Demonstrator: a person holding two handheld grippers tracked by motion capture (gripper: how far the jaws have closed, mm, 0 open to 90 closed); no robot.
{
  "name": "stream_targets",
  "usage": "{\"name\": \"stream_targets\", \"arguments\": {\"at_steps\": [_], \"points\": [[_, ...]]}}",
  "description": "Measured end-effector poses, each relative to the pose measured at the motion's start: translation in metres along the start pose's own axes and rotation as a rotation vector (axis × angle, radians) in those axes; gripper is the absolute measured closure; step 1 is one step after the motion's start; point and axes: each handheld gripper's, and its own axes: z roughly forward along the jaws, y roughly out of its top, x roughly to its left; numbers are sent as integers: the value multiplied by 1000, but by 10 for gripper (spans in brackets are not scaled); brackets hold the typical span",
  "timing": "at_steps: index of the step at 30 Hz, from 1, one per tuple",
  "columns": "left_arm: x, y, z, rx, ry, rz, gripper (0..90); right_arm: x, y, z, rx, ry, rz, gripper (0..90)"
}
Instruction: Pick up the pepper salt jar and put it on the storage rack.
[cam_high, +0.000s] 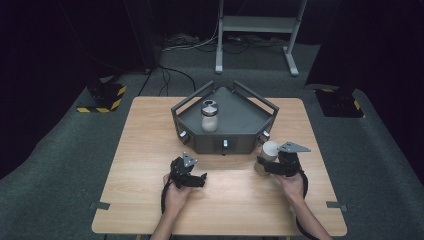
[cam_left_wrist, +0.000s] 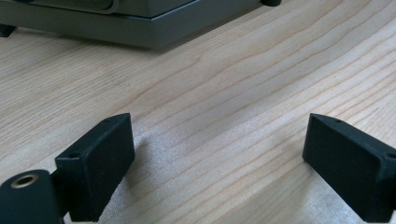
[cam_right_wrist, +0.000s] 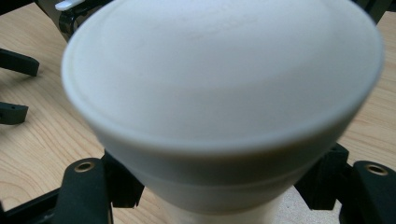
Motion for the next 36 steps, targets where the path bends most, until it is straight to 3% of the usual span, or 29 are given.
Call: {"name": "stream_targets", "arguments": {"at_steps": [36], "points": [[0, 0, 0, 0, 0, 0, 90, 1, -5, -1, -22, 0, -17, 326]]}}
